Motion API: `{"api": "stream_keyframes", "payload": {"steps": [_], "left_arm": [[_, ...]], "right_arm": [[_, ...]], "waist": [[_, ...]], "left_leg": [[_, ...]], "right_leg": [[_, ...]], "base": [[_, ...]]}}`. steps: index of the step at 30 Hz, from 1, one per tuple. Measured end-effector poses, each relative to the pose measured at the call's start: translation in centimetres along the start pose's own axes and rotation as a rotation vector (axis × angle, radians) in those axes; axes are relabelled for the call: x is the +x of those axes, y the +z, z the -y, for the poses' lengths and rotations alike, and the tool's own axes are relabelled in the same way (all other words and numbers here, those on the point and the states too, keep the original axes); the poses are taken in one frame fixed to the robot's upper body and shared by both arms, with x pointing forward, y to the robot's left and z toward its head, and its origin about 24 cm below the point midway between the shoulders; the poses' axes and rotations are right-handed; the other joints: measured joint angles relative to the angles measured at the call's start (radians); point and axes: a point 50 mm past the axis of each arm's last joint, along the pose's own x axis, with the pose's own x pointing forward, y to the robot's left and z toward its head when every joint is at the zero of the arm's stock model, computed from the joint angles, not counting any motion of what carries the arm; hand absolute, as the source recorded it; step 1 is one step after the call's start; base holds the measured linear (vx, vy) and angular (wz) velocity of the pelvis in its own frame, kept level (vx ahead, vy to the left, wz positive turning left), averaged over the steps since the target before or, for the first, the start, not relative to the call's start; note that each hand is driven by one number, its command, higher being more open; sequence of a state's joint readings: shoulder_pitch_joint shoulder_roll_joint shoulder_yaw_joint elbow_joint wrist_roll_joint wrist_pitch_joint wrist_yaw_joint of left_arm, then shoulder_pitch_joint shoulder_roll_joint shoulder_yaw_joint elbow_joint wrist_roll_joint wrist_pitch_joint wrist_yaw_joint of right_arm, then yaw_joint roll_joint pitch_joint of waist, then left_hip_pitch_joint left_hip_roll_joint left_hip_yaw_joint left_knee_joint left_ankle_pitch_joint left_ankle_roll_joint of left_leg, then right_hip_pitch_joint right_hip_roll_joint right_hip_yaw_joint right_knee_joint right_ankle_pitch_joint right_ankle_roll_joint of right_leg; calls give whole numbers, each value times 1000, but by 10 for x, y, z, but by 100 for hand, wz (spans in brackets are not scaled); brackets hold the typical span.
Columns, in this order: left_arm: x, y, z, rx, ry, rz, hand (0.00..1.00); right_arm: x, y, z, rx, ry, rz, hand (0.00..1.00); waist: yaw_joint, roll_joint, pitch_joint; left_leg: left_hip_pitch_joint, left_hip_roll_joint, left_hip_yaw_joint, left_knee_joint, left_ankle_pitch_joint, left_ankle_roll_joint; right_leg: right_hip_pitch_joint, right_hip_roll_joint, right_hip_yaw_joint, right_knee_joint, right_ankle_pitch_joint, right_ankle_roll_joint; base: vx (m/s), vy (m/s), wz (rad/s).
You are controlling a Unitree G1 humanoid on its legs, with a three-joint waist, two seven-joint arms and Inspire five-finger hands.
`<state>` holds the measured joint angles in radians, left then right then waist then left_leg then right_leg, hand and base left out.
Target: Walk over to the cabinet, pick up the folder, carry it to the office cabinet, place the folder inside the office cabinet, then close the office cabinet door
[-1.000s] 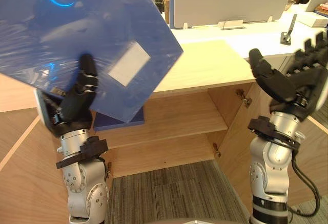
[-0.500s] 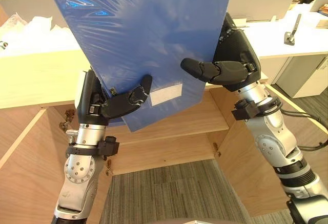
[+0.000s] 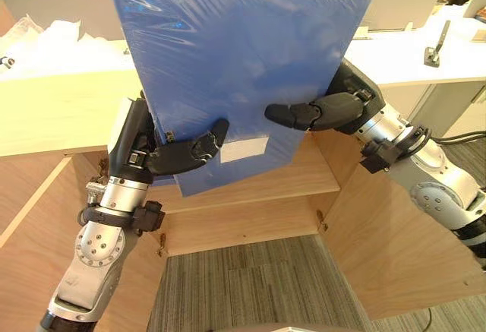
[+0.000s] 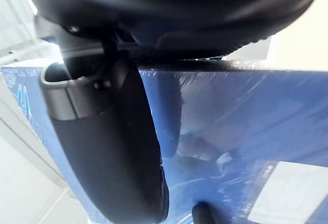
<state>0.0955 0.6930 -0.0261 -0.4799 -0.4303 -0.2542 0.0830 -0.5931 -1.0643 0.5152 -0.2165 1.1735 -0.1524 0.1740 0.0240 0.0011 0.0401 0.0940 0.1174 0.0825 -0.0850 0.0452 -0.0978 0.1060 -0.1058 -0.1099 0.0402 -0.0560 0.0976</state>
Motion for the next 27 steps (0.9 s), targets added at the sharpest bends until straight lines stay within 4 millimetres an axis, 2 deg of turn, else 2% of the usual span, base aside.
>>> {"api": "stream_keyframes", "payload": {"steps": [7,13,16,17,19,20,22,23,25,26,27], "left_arm": [[-3,-8,2,-46,-87,-76,100],[-10,-21,6,-167,-124,-136,100],[-17,-37,6,-301,-166,-189,100],[-23,-51,5,-375,-193,-252,100],[-39,-75,9,-461,-253,-385,100],[-55,-92,12,-499,-286,-478,100],[-90,-129,21,-541,-256,-662,100],[-101,-140,24,-535,-230,-722,100],[-154,-176,35,-461,-161,-1003,100],[-167,-183,38,-441,-154,-1075,100],[-194,-192,44,-406,-149,-1210,100]], "right_arm": [[-7,5,3,-58,58,-60,0],[-6,8,-3,-98,88,4,0],[-3,8,-13,-235,74,90,0],[0,9,-22,-332,85,125,0],[1,11,-39,-475,105,201,0],[-1,8,-50,-518,110,256,0],[-6,-5,-66,-511,107,306,0],[-7,-10,-70,-511,102,306,0],[-11,-34,-82,-508,112,244,0],[-12,-42,-85,-505,124,213,0],[-15,-63,-91,-501,157,134,0]], "waist": [[7,-6,-11],[7,-3,-24],[0,3,-32],[-4,10,-37],[-9,15,-41],[-11,15,-42],[-13,13,-43],[-13,12,-44],[-25,-5,-48],[-27,-10,-48],[-29,-21,-48]], "left_leg": [[-4,-1,-2,0,2,0],[-13,-1,-2,0,6,1],[-16,-3,-2,-1,8,3],[-16,-3,-1,-1,8,3],[-14,-2,0,-1,8,3],[-15,-1,3,-1,8,3],[-16,-1,14,-1,8,3],[-16,-1,17,-1,8,3],[-16,1,25,-1,8,2],[-16,2,27,-1,7,2],[-12,4,35,-1,7,1]], "right_leg": [[-2,0,-2,-2,0,0],[-16,-1,-2,0,1,-1],[-18,-2,-2,1,1,-2],[-19,-2,-1,3,1,-2],[-21,-2,0,4,1,-2],[-23,-1,4,4,1,-2],[-31,-1,12,5,3,-3],[-33,-1,15,5,4,-4],[-34,0,24,-3,6,-5],[-34,1,26,-4,6,-5],[-34,3,33,-7,6,-6]], "base": [[0,0,0],[0,0,0],[0,0,0],[0,0,0],[-12,4,-2],[-17,7,-10],[-22,12,-14],[-29,14,-13],[-31,14,-11],[-23,10,-13],[-17,8,-16]]}}
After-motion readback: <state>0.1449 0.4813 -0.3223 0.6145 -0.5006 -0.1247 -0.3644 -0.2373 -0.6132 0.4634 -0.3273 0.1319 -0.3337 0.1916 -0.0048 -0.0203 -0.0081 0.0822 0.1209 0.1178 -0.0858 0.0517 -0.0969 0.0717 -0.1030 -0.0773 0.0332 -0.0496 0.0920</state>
